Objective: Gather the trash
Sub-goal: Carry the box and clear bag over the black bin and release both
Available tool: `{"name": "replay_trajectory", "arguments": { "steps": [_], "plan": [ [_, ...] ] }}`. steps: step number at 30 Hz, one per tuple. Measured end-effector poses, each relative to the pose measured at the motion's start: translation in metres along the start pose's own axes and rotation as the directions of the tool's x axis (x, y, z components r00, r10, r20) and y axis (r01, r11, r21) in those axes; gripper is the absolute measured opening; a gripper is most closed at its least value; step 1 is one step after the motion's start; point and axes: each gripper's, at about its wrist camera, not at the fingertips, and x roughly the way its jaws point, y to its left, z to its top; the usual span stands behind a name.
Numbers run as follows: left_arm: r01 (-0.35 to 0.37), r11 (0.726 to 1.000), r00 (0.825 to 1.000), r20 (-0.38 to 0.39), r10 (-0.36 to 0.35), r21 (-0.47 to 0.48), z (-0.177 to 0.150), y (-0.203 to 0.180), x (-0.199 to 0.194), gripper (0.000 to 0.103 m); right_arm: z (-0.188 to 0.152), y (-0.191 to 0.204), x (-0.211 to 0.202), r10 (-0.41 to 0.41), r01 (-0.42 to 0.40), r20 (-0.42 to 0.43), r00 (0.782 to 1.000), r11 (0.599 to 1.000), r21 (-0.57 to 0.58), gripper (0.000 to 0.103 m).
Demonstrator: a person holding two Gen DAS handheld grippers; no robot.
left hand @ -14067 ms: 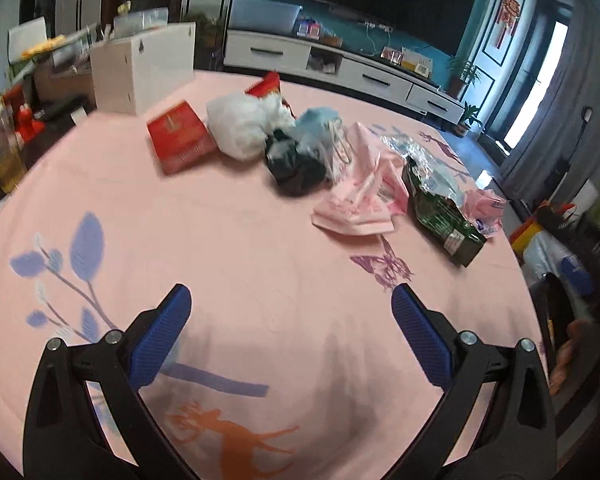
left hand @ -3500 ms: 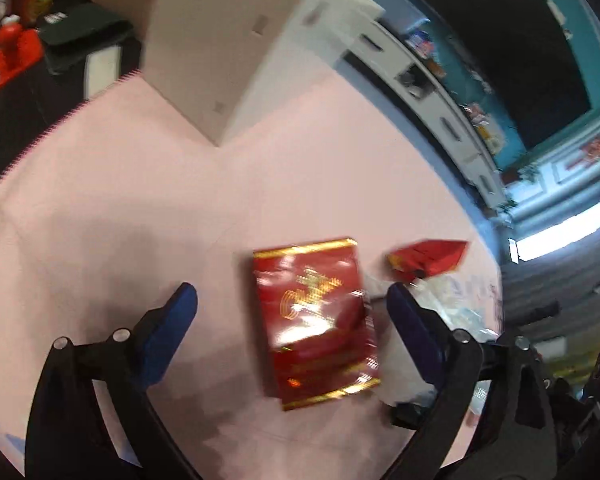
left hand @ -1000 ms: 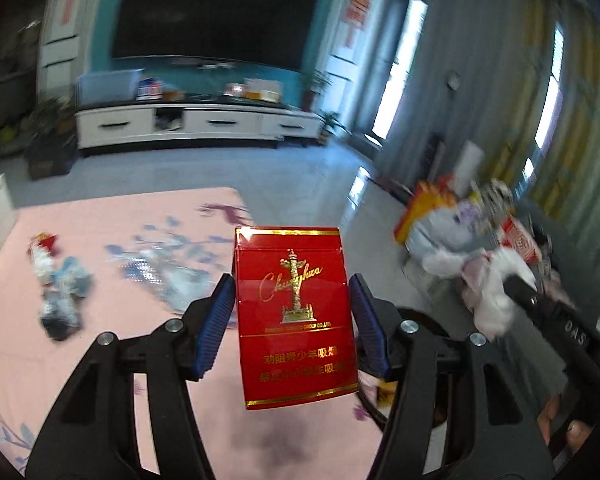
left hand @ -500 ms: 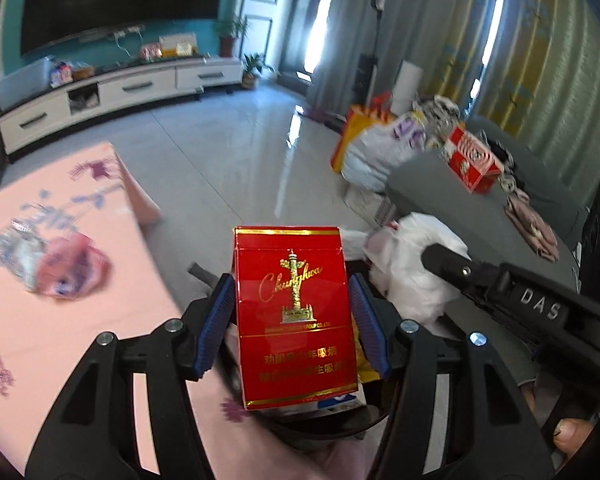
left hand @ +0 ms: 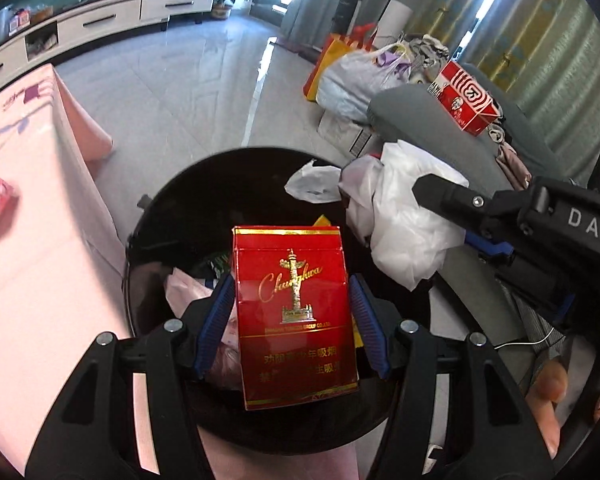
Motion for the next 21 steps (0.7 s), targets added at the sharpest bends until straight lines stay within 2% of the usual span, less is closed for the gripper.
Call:
{"name": "replay_trajectory", "arguments": {
  "steps": [15, 21],
  "plan": [
    [-0.012, 1.000, 0.998, -0.064, 0.013, 0.014, -0.002, 0.001, 0.014, 0.060, -0.006, -0.003, 0.031, -0.152, 0.150, -0.092, 0.984, 0.988, -0.023, 0.020],
    [-0.032, 0.999, 0.996, -0.083, 0.034, 0.021, -0.001, -0.002, 0.021, 0.060, -0.008, -0.005, 0.041, -0.169, 0.167, -0.126, 0.977, 0.986, -0.026, 0.020]
  ]
}}
